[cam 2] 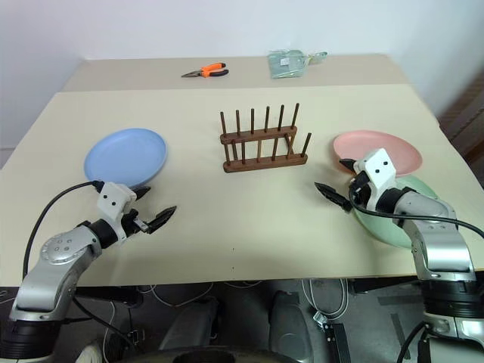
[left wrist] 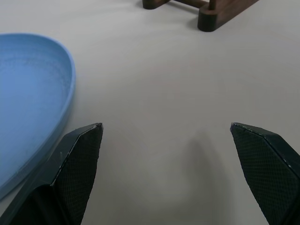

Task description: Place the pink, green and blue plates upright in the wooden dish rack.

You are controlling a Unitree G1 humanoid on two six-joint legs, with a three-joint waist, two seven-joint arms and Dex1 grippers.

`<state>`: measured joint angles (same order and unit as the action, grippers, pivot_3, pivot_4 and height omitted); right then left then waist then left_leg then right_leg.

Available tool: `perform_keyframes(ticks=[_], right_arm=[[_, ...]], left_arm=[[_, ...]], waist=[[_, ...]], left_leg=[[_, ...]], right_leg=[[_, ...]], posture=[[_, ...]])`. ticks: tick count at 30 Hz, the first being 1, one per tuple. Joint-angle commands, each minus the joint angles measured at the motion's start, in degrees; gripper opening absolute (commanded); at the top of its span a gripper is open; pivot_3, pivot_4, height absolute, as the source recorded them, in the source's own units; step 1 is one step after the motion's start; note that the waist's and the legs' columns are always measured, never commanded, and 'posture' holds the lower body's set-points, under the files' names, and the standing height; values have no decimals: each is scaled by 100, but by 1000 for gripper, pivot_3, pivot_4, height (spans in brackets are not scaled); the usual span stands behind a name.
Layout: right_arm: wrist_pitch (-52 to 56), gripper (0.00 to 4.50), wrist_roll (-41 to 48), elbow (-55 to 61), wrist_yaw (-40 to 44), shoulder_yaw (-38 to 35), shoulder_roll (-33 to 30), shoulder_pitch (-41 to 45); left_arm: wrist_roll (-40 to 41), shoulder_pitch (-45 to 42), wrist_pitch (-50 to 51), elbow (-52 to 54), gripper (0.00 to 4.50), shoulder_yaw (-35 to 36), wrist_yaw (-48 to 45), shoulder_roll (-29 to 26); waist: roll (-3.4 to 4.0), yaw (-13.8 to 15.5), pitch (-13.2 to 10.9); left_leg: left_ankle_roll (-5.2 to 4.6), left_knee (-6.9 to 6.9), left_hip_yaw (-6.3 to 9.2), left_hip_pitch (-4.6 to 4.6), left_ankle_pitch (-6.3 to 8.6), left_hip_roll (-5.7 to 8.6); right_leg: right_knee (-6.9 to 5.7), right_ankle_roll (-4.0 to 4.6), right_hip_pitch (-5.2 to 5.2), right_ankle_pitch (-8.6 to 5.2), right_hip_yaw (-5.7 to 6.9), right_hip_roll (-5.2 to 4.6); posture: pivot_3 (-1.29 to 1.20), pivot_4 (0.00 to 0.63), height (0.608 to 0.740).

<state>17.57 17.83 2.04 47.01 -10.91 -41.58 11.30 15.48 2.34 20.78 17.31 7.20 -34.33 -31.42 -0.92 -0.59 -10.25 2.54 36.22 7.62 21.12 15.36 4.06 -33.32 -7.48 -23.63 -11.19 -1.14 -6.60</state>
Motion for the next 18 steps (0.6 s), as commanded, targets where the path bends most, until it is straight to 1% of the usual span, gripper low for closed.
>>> perform_keyframes(ticks=[1, 5, 8, 10, 14, 16, 18], right_arm=[[-174, 4443, -71, 45, -78, -20, 3, 202], [-166, 4443, -90, -29, -90, 132, 74, 372], [0, 4443, -20, 34, -32, 201, 96, 374], [44, 4443, -9, 201, -15, 281, 123, 269], [157, 4443, -36, 772, -343, 388, 371, 9], [258, 4443, -33, 1147, -566, 408, 528, -234], [350, 4443, -67, 1528, -787, 421, 661, -512]], left_arm=[[-22, -50, -38, 193, 4500, -12, 56, 10], [-32, -332, -67, 30, 4500, -149, 26, 64], [-3, -695, -63, -321, 4500, -348, -166, 91], [-29, -1118, -134, -779, 4500, -534, -312, 192], [-569, -2446, -530, -2335, 4500, -1283, -669, 458], [-763, -3225, -877, -3426, 4500, -1549, -821, 792], [-915, -3763, -1245, -4330, 4500, -1710, -973, 1053]], waist=[[0, 0, 0], [0, 7, 0], [0, 24, 0], [1, 30, 1], [1, 79, 1], [0, 121, 2], [-4, 133, 3]], left_leg=[[0, 0, 0, 0, 0, 0], [0, 0, 0, 0, 0, 0], [0, 3, 2, 2, 0, 2], [0, 4, 2, 2, 0, 4], [0, 6, 3, 0, -1, 5], [0, 10, 3, 2, -1, 6], [0, 13, 5, 6, -1, 8]], right_leg=[[0, 0, 0, 0, 0, 0], [0, -1, 0, 1, 0, 0], [1, -2, 1, 2, 2, 0], [1, -8, 3, 5, 2, -1], [-1, -15, 4, 10, 3, 1], [-1, -16, 3, 11, 4, 1], [1, -18, 5, 11, 6, 1]], posture=[[0, 150, 740], [0, 150, 740], [0, 150, 740], [0, 150, 740], [0, 150, 740], [0, 150, 740], [0, 150, 740]])
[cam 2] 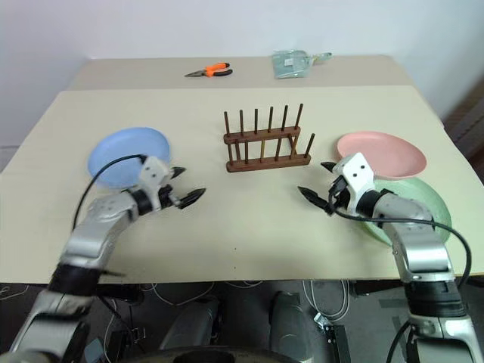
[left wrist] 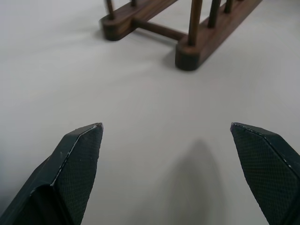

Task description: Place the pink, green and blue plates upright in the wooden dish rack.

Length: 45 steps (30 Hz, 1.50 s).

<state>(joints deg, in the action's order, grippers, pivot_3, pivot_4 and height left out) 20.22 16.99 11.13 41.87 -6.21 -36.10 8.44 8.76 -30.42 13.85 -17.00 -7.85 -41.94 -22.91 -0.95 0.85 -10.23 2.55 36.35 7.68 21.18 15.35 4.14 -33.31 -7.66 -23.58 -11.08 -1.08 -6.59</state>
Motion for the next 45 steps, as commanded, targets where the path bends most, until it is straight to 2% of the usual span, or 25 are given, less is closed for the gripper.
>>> perform_keyframes(ticks=[1, 6, 9, 11, 13, 14, 15, 16, 20, 24, 27, 29, 30, 34, 35, 37, 38, 42, 44, 45], right_arm=[[137, 4443, -5, 813, -382, -35, 179, -367], [318, 4443, -98, 1569, -889, 64, 462, -951], [448, 4500, -70, 1935, -1105, 41, 580, -1212], [484, 4500, -80, 2052, -1162, 21, 594, -1353], [499, 4500, -79, 2101, -1159, 13, 565, -1438], [496, 4500, -73, 2099, -1145, 5, 541, -1451], [499, 4500, -64, 2080, -1111, -13, 499, -1443], [512, 4500, -66, 2089, -1103, -9, 480, -1438], [629, 4500, 136, 2071, -732, -245, 110, -1494], [840, 4500, 461, 2169, -78, -510, -499, -1814], [907, 4500, 624, 2132, 147, -669, -722, -1911], [904, 4500, 638, 2050, 234, -730, -809, -1942], [893, 4500, 622, 2015, 259, -740, -838, -1953], [837, 4500, 543, 1938, 335, -695, -874, -1971], [865, 4500, 560, 1958, 359, -662, -868, -1968], [990, 3944, 618, 2027, 417, -595, -881, -2006], [1013, 3624, 594, 2065, 447, -535, -902, -2052], [1082, 1567, 450, 2100, 397, -226, -883, -2062], [1099, 560, 355, 2066, 291, -12, -804, -1940], [1108, 38, 222, 1980, 149, 138, -734, -1802]], left_arm=[[-303, -681, -723, -1256, 4500, -266, -309, 304], [-656, -1466, -1449, -2898, 4500, -537, -668, 811], [-861, -1766, -1833, -3603, 3660, -575, -635, 1032], [-893, -1883, -1988, -3864, 2602, -515, -567, 1130], [-924, -1898, -2122, -3953, 1748, -505, -615, 1179], [-950, -1890, -2194, -3966, 1127, -523, -653, 1193], [-980, -1844, -2265, -3910, 816, -552, -720, 1192], [-1000, -1804, -2322, -3869, 756, -560, -778, 1179], [-931, -1362, -2465, -3095, 756, -597, -1157, 1014], [-675, -633, -2147, -1579, 756, -644, -1881, 537], [-386, -190, -1708, -619, 756, -694, -2508, 141], [-206, 2, -1325, -135, 1780, -702, -2782, -79], [-155, 47, -1162, -9, 2144, -684, -2815, -135], [-400, 107, -941, -45, 4180, -576, -2383, -277], [-458, 146, -845, -37, 4470, -574, -2311, -351], [-413, 355, -652, 194, 4377, -550, -2313, -533], [-304, 527, -453, 420, 4083, -498, -2331, -632], [147, 1330, 538, 1731, 2171, -428, -2416, -1006], [398, 1607, 989, 2284, 1172, -388, -2213, -947], [468, 1691, 1172, 2489, 1103, -400, -2020, -821]], waist=[[-2, -10, 2], [-2, -22, 3], [-5, -2, 7], [-10, 2, 11], [-12, -4, 12], [-12, -11, 12], [-12, -13, 12], [-11, -22, 13], [-9, -24, 14], [-8, -28, 14], [-8, -51, 14], [-7, -43, 13], [-8, -30, 13], [-8, 3, 13], [-8, -4, 13], [-8, -15, 14], [-2, -35, 17], [5, -107, 22], [15, -126, 29], [15, -124, 29]], left_leg=[[0, 0, 0, 1, 0, 0], [-3, -3, -2, 2, 2, 0], [-3, 2, -1, -2, 2, 1], [-4, 8, 2, -5, 2, 2], [-5, 14, 5, -4, 3, 3], [-5, 14, 5, -4, 3, 3], [-6, 14, 4, -5, 3, 2], [-5, 14, 7, -5, 3, 2], [-7, 10, 5, -8, 5, 1], [-12, 6, 5, -6, 8, 0], [-13, 1, 4, -8, 9, -2], [-13, 2, 3, -9, 9, -3], [-13, 3, 4, -8, 9, -3], [-14, 22, 11, 6, 10, -1], [-16, 23, 10, 8, 11, -1], [-18, 23, 10, 7, 12, 0], [-19, 23, 9, 4, 13, -1], [-21, 10, 4, -7, 15, -9], [-21, 7, 3, -9, 15, -9], [-21, 8, 3, -9, 15, -9]], right_leg=[[4, -1, -1, 1, 0, 0], [6, -6, -3, -2, 0, -2], [3, -23, 4, -12, 1, -2], [5, -29, 15, -16, 2, -3], [5, -32, 17, -16, 3, -3], [4, -33, 17, -16, 3, -3], [4, -33, 18, -15, 3, -3], [2, -33, 16, -15, 4, -2], [-2, -32, 15, -15, 3, -2], [0, -20, 13, -9, 0, -3], [0, -19, 12, -9, 0, -2], [-1, -18, 12, -10, -1, -2], [-2, -19, 13, -11, -1, -3], [0, -32, 14, -24, 5, -5], [2, -33, 14, -23, 5, -6], [2, -33, 14, -21, 5, -7], [-1, -33, 14, -20, 4, -7], [-5, -29, 11, -22, 3, -4], [-2, -20, 14, -32, 1, -7], [-2, -21, 15, -34, 1, -11]], posture=[[0, 150, 740], [0, 150, 740], [0, 150, 740], [0, 150, 740], [0, 150, 740], [0, 150, 740], [0, 150, 740], [0, 150, 740], [0, 150, 740], [0, 150, 740], [0, 150, 740], [0, 150, 740], [0, 150, 740], [0, 150, 740], [0, 150, 740], [0, 150, 740], [0, 150, 740], [0, 150, 740], [0, 150, 740], [0, 150, 740]])
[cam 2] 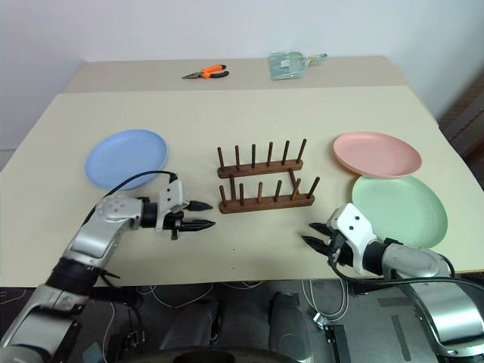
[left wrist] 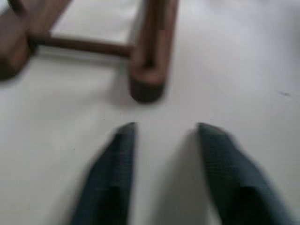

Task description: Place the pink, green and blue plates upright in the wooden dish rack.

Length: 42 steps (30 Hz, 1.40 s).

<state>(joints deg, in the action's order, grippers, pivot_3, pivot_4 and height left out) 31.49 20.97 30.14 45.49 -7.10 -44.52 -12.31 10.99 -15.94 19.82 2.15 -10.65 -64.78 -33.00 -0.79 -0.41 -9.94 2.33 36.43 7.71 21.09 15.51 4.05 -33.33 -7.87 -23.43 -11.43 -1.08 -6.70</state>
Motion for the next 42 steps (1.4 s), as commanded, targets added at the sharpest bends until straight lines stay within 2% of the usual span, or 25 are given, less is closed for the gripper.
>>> perform_keyframes(ticks=[1, 5, 12, 19, 22, 25, 28, 32, 38, 41, 42], right_arm=[[-3, 38, -330, -31, -363, 366, 167, 413], [-258, 38, -1085, -719, -879, 860, 350, 950], [-755, 38, -1955, -1991, -1631, 1285, 888, 1969], [-1109, 38, -2161, -2611, -1705, 1201, 989, 2564], [-1183, 860, -2092, -2165, -1289, 928, 469, 2347], [-1178, 2187, -2141, -1679, -850, 642, -243, 2048], [-1229, 3647, -2280, -1606, -642, 46, -1039, 1865], [-1771, 3647, -2740, -2094, -645, -40, -1685, 1850], [-2772, 3647, -3649, -3560, -1096, 532, -1823, 2269], [-3158, 2853, -3948, -4258, -1393, 769, -1731, 2582], [-3258, 2316, -4014, -4380, -1452, 823, -1719, 2657]], left_arm=[[257, 296, 722, 712, 1103, -157, 444, 303], [-344, 266, 534, 630, 1103, -489, 1324, 787], [-1035, -345, 558, -426, 1103, -328, 3132, 1683], [-933, -666, 381, -745, 1103, -247, 3252, 1760], [-853, -588, 318, -537, 1103, -253, 3076, 1642], [-705, -483, 301, -234, 1103, -261, 2853, 1524], [-388, -306, 316, 286, 1103, -300, 2450, 1397], [-129, -212, 387, 615, 1103, -355, 2189, 1424], [66, -247, 453, 778, 1103, -387, 2131, 1569], [149, -243, 511, 891, 1103, -321, 2150, 1582], [169, -220, 525, 937, 1103, -298, 2147, 1560]], waist=[[0, 11, 0], [-3, 132, 2], [-3, 115, 10], [-3, 101, 14], [0, 107, 12], [4, 108, 10], [13, 95, 5], [10, 105, 3], [10, 102, 2], [13, 102, 1], [14, 96, 1]], left_leg=[[0, 1, 0, 1, 0, 0], [0, 21, 3, 13, 0, 8], [-1, 56, 7, 10, 1, 14], [-2, 52, 6, 6, 2, 14], [-2, 52, 5, 14, 2, 15], [-4, 54, 5, 20, 4, 18], [-7, 53, 1, 22, 6, 15], [-7, 54, -4, 25, 6, 12], [-9, 56, -11, 26, 7, 14], [-10, 56, -12, 27, 7, 15], [-10, 56, -12, 27, 7, 14]], right_leg=[[0, 0, 1, -1, 0, -2], [3, -1, 2, -2, 2, -4], [-6, 5, 18, 4, 4, 0], [-13, -11, 13, 15, 4, 4], [-13, 3, 6, 26, 3, 4], [-10, -4, 5, 20, 3, 2], [-7, -14, 2, 9, 3, 1], [-5, 1, 0, 1, 3, 0], [2, 3, 3, 2, 0, -3], [1, 15, 0, 10, -2, -4], [1, 19, 0, 12, -2, -4]], posture=[[0, 150, 740], [0, 150, 740], [0, 150, 740], [0, 150, 740], [0, 150, 740], [0, 150, 740], [0, 150, 740], [0, 150, 740], [0, 150, 740], [0, 150, 740], [0, 150, 740]])
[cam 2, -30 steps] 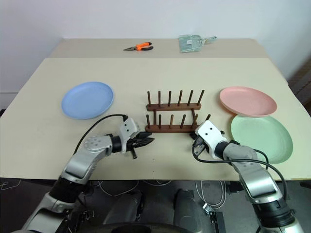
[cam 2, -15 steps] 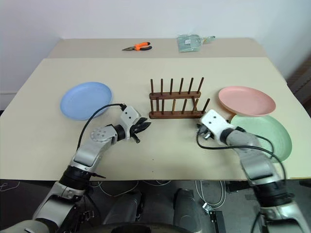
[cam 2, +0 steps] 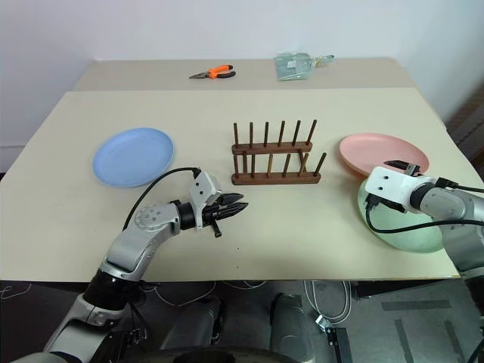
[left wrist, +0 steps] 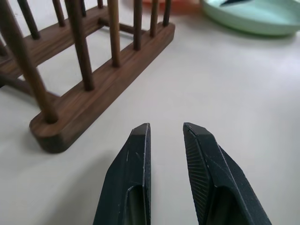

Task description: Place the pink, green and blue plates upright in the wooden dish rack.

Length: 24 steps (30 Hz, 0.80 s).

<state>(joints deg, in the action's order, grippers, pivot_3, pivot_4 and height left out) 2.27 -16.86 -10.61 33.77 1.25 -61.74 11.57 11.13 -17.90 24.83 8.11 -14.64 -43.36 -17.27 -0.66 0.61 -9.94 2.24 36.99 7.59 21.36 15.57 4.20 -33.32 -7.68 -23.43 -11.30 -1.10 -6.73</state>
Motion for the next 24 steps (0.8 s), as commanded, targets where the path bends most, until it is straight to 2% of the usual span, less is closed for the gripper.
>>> perform_keyframes(ticks=[1, 4, 5, 8, 10, 12, 14, 16, 18, 20, 24], right_arm=[[-427, 1822, -277, -381, -305, 31, 0, 323], [-601, 220, -321, -450, -350, 32, 20, 401], [-650, 10, -322, -386, -386, -12, 20, 406], [-685, 10, -56, 161, -382, -383, 3, 382], [-444, 10, 495, 650, -228, -755, 186, 452], [161, 10, 1624, 1334, 50, -1212, 644, 640], [1569, 10, 3516, 2208, 81, -1784, 1357, 998], [2652, 10, 5106, 2899, 122, -2194, 1742, 1185], [3396, 10, 6240, 3210, -232, -2493, 2045, 1399], [3831, 10, 6716, 3248, -604, -2594, 2249, 1543], [4177, 10, 6898, 3366, -818, -2461, 2303, 1379]], left_arm=[[174, 2, 34, 381, 1103, 117, 1, -40], [226, 72, 60, 476, 1103, 142, 1, -105], [242, 116, 65, 516, 1103, 149, 0, -130], [230, 215, 41, 579, 1103, 126, -4, -227], [245, 225, 30, 574, 1103, 123, 0, -257], [255, 222, 15, 553, 1103, 119, 4, -269], [255, 207, 1, 521, 1103, 107, 1, -264], [250, 184, -26, 477, 1103, 91, -15, -256], [235, 168, -52, 452, 1103, 73, -31, -254], [261, 164, -51, 447, 1103, 78, -41, -242], [403, 214, -10, 564, 1103, 115, -101, -209]], waist=[[1, -10, 0], [1, -11, 0], [3, -13, 1], [8, -16, -3], [13, -16, -6], [10, -21, -7], [7, -40, -9], [11, -20, -10], [7, 28, -10], [7, 39, -10], [7, 24, -10]], left_leg=[[0, -1, 0, 0, 0, 0], [0, -1, 0, -2, 0, 0], [0, -1, 0, -1, 0, -1], [-2, -1, -2, -1, 1, 0], [-2, 0, -1, 0, 1, 0], [-2, -1, 1, -1, 1, -1], [-3, 0, 3, -2, 1, -3], [-3, -1, 13, -1, 1, -7], [-4, -1, 21, 2, 2, -5], [-5, 1, 28, 7, 3, -4], [-9, 2, 24, 8, 5, 2]], right_leg=[[0, 0, 0, 0, -1, 0], [-1, -1, 0, -1, -1, 1], [-1, -2, 0, -1, -1, 1], [-1, -1, 0, -1, -5, 1], [-1, -2, 0, -1, -6, 1], [0, -5, 1, -3, -5, 2], [0, -6, 2, -3, -6, 3], [-2, 3, 3, 2, -5, 6], [-1, 5, 4, 3, 1, 6], [7, 6, 8, 3, 7, 4], [14, 6, 8, 2, 6, 0]], posture=[[0, 150, 740], [0, 150, 740], [0, 150, 740], [0, 150, 740], [0, 150, 740], [0, 150, 740], [0, 150, 740], [0, 150, 740], [0, 150, 740], [0, 150, 740], [0, 150, 740]])
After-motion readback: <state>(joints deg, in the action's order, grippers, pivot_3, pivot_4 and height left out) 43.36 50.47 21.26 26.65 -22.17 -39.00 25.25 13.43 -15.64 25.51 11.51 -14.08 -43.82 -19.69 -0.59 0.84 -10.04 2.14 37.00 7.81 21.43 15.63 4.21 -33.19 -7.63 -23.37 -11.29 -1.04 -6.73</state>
